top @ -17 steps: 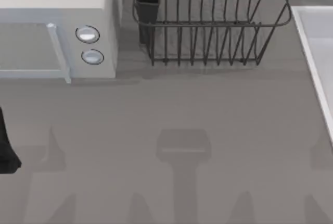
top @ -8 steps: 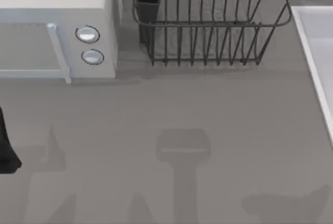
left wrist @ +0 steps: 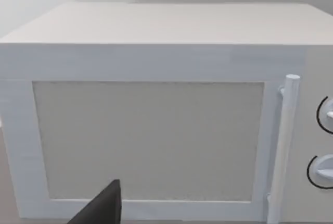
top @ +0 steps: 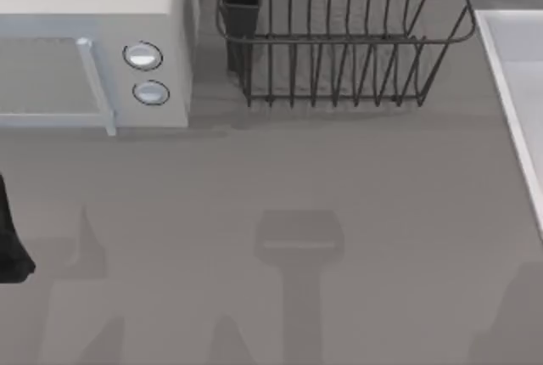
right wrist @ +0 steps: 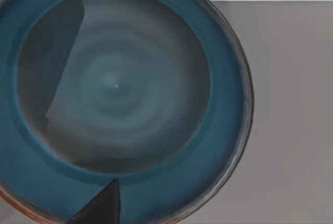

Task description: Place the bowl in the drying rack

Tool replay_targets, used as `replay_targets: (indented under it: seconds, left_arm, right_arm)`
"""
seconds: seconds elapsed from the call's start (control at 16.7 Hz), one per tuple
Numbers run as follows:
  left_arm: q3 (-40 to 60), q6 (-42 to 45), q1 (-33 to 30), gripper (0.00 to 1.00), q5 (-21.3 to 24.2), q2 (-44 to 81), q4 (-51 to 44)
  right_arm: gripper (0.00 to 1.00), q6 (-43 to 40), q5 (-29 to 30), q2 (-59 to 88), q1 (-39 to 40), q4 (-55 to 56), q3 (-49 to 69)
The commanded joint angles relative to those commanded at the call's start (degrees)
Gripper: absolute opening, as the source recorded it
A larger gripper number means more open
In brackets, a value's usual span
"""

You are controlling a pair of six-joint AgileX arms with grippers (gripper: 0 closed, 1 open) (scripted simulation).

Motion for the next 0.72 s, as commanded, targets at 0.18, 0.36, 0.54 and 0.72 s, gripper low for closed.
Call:
replay_targets:
  seconds: [0.18,0.36,0.54,0.72]
  left_arm:
    - [0.0,0.0,0.0,1.0,0.0,0.0,0.0]
    - [0.0,0.0,0.0,1.0,0.0,0.0,0.0]
    - [0.0,0.0,0.0,1.0,0.0,0.0,0.0]
    - [0.0,0.0,0.0,1.0,0.0,0.0,0.0]
  right_arm:
    - [1.0,-2.0,-0.3,5.1,-2.0,-3.7,4.3]
    - [1.0,-2.2,-0.4,5.6,-2.3,-4.0,4.8]
    - [1.0,-2.1,-0.3,5.5,-2.0,-3.7,4.5]
    - [1.0,-1.9,-0.4,6.9,-1.9,0.3,1.5]
